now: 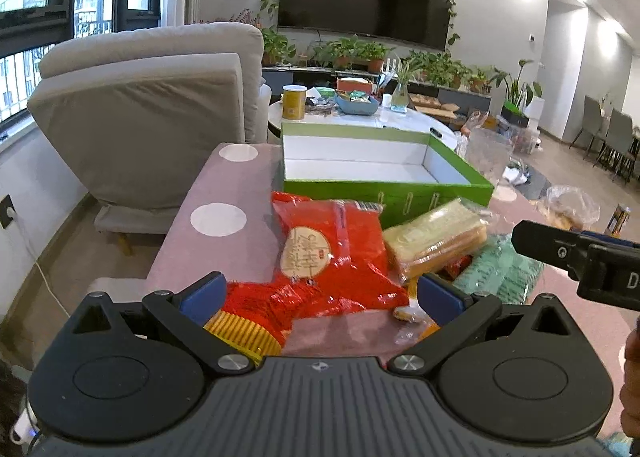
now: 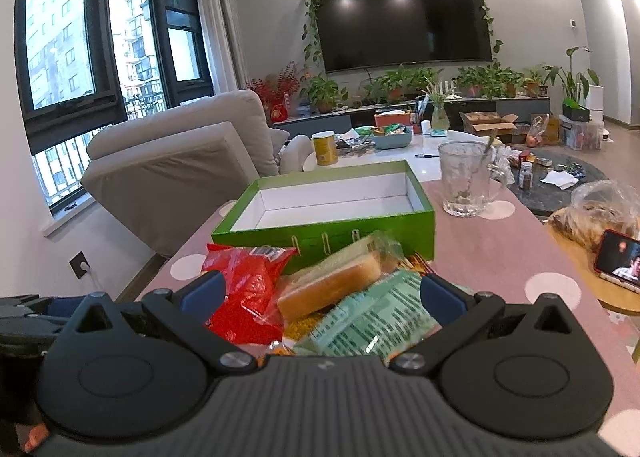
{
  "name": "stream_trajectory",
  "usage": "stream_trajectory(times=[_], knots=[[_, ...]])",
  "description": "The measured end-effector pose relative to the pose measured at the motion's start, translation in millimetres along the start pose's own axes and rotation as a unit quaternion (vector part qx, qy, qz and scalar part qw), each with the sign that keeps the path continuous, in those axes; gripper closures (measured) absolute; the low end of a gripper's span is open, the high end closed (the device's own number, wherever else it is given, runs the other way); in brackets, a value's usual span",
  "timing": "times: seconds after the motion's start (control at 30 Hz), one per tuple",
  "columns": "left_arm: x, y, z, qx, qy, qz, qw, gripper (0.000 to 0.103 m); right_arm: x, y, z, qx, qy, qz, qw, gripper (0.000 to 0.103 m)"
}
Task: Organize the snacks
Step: 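Grasp the red bread bag with the right gripper and lift it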
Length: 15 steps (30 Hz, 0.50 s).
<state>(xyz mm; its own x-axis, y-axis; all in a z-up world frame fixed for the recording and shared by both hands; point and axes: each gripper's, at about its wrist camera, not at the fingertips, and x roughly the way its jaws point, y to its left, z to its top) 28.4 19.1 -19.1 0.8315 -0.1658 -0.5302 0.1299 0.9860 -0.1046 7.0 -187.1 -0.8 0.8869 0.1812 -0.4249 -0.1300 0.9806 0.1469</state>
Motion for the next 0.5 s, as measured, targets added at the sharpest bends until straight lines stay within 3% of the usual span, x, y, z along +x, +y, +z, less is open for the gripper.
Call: stream_trajectory(times=[0.13, 0.23, 0.5], knots=[[9.8, 20.6, 6.6, -0.037, 0.002, -0.04, 0.9985, 0.012, 14.4, 1.1, 9.5, 0.004, 0.017, 0.018, 1.0, 0.022], [22.0, 32.6, 12.4, -0.054, 0.007, -0.048, 0.9973, 0.02, 29.3, 3.9, 19.8, 0.014, 0.039, 0.046, 0.998, 0.022], [63.1, 39.7, 20.8, -0.06, 0.049, -0.091, 0.9929, 0.036, 84.0, 24.9, 31.7, 0.007, 0.113, 0.101, 0.988, 0.022]])
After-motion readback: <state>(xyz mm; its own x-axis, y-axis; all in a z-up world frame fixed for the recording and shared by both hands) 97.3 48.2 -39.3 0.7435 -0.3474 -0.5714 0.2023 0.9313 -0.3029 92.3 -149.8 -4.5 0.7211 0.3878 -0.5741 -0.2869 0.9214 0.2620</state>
